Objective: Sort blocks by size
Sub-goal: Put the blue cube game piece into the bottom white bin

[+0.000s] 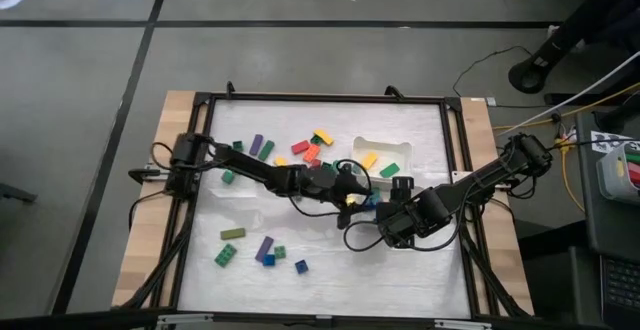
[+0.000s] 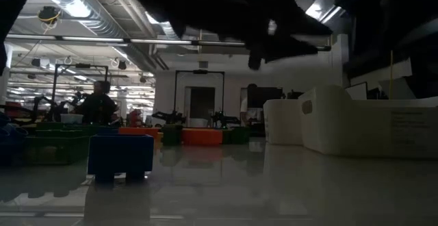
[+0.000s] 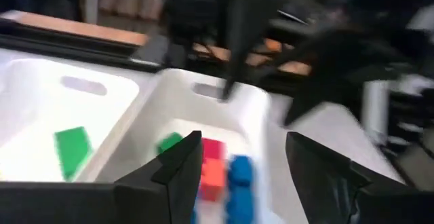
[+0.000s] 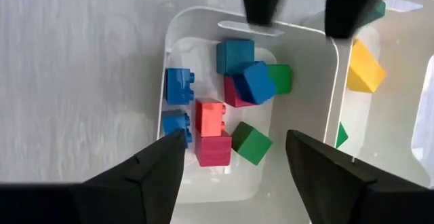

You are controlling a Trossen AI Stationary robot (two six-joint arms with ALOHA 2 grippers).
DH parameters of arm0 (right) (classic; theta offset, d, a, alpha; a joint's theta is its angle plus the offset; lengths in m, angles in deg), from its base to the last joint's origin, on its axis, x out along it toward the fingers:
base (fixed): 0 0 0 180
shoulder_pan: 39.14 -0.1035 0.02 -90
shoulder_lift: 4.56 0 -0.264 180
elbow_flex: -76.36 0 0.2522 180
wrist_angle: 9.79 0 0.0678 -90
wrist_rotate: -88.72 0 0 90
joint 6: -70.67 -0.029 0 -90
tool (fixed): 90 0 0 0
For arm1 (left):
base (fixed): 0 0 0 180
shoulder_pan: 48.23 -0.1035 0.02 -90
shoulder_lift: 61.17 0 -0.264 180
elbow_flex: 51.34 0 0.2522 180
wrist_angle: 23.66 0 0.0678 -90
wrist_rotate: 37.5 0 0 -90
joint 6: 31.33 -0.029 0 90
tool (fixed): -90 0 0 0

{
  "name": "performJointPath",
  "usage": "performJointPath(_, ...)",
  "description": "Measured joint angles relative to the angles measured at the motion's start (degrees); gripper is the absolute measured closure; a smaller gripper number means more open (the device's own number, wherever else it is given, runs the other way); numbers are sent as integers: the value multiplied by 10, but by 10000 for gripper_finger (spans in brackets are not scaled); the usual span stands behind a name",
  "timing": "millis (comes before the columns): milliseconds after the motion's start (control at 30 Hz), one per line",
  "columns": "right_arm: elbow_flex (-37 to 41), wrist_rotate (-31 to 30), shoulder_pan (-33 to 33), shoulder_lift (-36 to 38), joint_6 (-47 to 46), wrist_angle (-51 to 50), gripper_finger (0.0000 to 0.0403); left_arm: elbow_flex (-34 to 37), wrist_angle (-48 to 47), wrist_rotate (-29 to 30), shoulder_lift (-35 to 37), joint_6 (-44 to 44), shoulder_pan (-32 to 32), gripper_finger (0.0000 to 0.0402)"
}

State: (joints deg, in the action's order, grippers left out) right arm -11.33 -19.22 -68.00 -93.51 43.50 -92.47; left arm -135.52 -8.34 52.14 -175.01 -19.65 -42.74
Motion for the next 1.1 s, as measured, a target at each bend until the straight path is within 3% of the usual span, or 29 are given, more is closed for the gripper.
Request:
performJointPath(200,0,5,0,0,-14,5,148,-1,-261,-115,82,-45,39,210)
performJointPath(300,0,5,0,0,-12,17,148,0,-380,-119,107,-103,76,213)
performJointPath(400,0,5,0,0,-11,32,148,0,-447,-107,113,-74,113,212)
performJointPath(500,0,6,0,0,-11,51,148,0,-482,-96,111,-26,148,212)
performJointPath(600,0,6,0,0,-11,61,148,0,-512,-86,110,-36,180,216)
performJointPath(867,0,6,0,0,-11,61,148,0,-520,-9,103,-207,233,219)
performJointPath(1100,0,6,0,0,-11,61,148,0,-501,11,79,-326,246,219)
